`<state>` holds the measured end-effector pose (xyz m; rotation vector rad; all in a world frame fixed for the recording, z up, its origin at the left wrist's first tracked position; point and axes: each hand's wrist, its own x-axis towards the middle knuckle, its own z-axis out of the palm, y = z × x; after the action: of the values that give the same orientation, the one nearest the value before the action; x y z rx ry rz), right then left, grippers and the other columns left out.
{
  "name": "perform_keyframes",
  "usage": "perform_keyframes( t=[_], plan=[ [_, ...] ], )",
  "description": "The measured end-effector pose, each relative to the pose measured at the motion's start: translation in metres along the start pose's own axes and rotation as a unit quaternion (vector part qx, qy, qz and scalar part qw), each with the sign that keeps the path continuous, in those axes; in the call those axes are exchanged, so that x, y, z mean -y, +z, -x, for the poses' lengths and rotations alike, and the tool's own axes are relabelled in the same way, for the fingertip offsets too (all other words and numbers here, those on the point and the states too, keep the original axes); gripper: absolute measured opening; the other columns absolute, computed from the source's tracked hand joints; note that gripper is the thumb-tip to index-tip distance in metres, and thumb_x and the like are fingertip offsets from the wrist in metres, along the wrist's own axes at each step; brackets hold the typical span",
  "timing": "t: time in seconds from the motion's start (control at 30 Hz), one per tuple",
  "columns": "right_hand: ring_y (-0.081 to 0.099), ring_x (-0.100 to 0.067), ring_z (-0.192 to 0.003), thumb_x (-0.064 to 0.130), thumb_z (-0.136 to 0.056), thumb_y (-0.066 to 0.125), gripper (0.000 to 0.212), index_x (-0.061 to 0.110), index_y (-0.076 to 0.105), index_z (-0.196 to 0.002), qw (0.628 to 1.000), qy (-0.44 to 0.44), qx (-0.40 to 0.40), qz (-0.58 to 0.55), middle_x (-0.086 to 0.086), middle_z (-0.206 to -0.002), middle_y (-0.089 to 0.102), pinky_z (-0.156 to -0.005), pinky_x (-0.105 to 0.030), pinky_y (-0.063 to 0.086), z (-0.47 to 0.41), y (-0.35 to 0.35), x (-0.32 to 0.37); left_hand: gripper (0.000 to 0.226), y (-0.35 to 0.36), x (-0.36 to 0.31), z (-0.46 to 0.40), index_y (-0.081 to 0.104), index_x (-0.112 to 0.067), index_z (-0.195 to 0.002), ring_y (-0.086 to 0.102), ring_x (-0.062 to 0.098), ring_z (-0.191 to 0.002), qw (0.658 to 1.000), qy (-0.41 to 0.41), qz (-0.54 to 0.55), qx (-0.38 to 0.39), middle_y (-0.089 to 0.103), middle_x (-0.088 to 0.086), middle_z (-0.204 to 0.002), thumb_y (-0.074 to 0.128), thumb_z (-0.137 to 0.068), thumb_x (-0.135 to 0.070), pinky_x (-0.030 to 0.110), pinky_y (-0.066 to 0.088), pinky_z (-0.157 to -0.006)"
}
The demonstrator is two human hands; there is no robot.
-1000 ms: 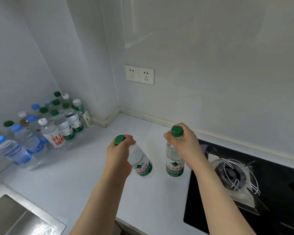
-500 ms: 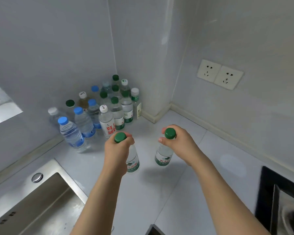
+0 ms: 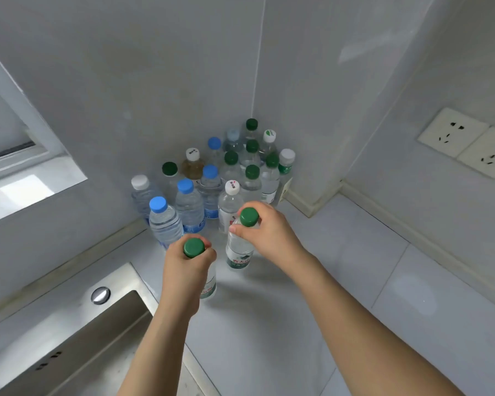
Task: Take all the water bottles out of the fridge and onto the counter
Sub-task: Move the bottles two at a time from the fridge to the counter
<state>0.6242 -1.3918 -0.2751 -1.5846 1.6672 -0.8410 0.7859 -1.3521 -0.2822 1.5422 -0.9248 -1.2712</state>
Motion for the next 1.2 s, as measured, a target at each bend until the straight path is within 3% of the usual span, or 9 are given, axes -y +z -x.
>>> perform_keyframes(
  t=[0.1,0.17,0.27,0.33,0.4,0.53,0.7,0.87,1.2],
  plan=[
    [0.052,-0.008,-0.078,0.032,-0.076,0.078,0.029,0.019,0.062,-0.096,0.999,-0.023,-0.034,0.006,0.006,-0.09,0.058,-0.071,-0.023,0.043,-0.014,0.022,0.009,0.013,-0.01,0.006,-0.01,0.062,-0.025,-0.068,0.048,0.018,-0.074,1.0,0.005,-0.018,-0.009,0.056,0.011,-0.091,0.064,-0.064,-0.012,0.03,0.038,-0.066],
    [0.053,-0.011,-0.081,0.031,-0.076,0.078,0.028,0.018,0.062,-0.096,0.998,-0.038,-0.047,0.009,0.005,-0.091,0.059,-0.073,-0.025,0.044,-0.025,0.038,0.015,0.019,-0.014,0.015,-0.017,0.063,-0.026,-0.072,0.05,0.016,-0.077,1.0,0.004,-0.02,-0.014,0.054,0.016,-0.105,0.066,-0.071,-0.006,0.027,0.04,-0.067],
    [0.052,-0.013,-0.08,0.032,-0.077,0.076,0.028,0.017,0.06,-0.094,0.997,-0.057,-0.036,0.044,0.004,-0.088,0.057,-0.07,-0.026,0.041,-0.033,0.055,0.017,0.022,-0.012,0.024,-0.017,0.063,-0.021,-0.084,0.053,-0.001,-0.07,0.999,0.02,-0.034,-0.021,0.049,0.01,-0.11,0.062,-0.081,0.001,0.012,0.042,-0.052],
    [0.05,-0.014,-0.08,0.031,-0.078,0.075,0.028,0.016,0.059,-0.095,0.996,-0.06,-0.033,0.063,0.004,-0.088,0.055,-0.069,-0.025,0.036,-0.039,0.063,0.015,0.022,-0.011,0.028,-0.02,0.061,-0.025,-0.092,0.052,-0.008,-0.074,0.996,0.04,-0.079,-0.017,0.047,0.002,-0.11,0.063,-0.082,-0.005,0.013,0.045,-0.058],
    [0.049,-0.013,-0.081,0.032,-0.079,0.074,0.029,0.017,0.059,-0.099,0.995,-0.059,-0.034,0.073,0.004,-0.091,0.055,-0.069,-0.023,0.034,-0.041,0.066,0.011,0.03,-0.014,0.033,-0.025,0.053,-0.032,-0.102,0.052,-0.003,-0.087,0.988,0.04,-0.152,-0.005,0.046,-0.002,-0.111,0.067,-0.08,-0.017,0.024,0.047,-0.071],
    [0.051,-0.012,-0.102,0.031,-0.084,0.07,0.042,0.018,0.055,-0.121,0.994,-0.069,0.014,0.078,0.002,-0.115,0.057,-0.084,-0.021,0.037,-0.043,0.063,0.007,0.044,-0.027,0.039,-0.034,0.043,-0.037,-0.106,0.058,0.011,-0.083,0.971,-0.01,-0.236,0.029,0.057,-0.002,-0.102,0.073,-0.074,-0.033,0.028,0.042,-0.058],
    [0.049,-0.011,-0.119,0.023,-0.09,0.063,0.05,0.022,0.045,-0.137,0.992,-0.107,0.036,0.053,0.003,-0.133,0.054,-0.094,-0.028,0.043,-0.034,0.061,-0.002,0.043,-0.02,0.045,-0.038,0.047,-0.033,-0.104,0.056,0.016,-0.096,0.974,0.053,-0.22,-0.008,0.055,-0.003,-0.101,0.075,-0.071,-0.028,0.03,0.044,-0.069],
    [0.044,-0.017,-0.122,0.023,-0.092,0.06,0.052,0.022,0.041,-0.141,0.981,-0.138,0.033,0.132,0.0,-0.133,0.051,-0.103,-0.026,0.034,-0.03,0.06,-0.001,0.048,-0.012,0.046,-0.039,0.046,-0.027,-0.112,0.044,0.009,-0.095,0.974,0.08,-0.207,-0.051,0.043,-0.002,-0.111,0.074,-0.073,-0.023,0.027,0.038,-0.075],
    [0.055,-0.018,-0.099,0.024,-0.091,0.061,0.038,0.019,0.047,-0.126,0.981,-0.118,0.02,0.155,0.004,-0.123,0.052,-0.083,-0.032,0.044,-0.05,0.053,0.008,0.051,-0.003,0.049,-0.055,0.047,-0.027,-0.115,0.053,0.019,-0.092,0.971,0.11,-0.19,-0.089,0.04,0.0,-0.114,0.075,-0.072,-0.027,0.029,0.041,-0.077]
  ],
)
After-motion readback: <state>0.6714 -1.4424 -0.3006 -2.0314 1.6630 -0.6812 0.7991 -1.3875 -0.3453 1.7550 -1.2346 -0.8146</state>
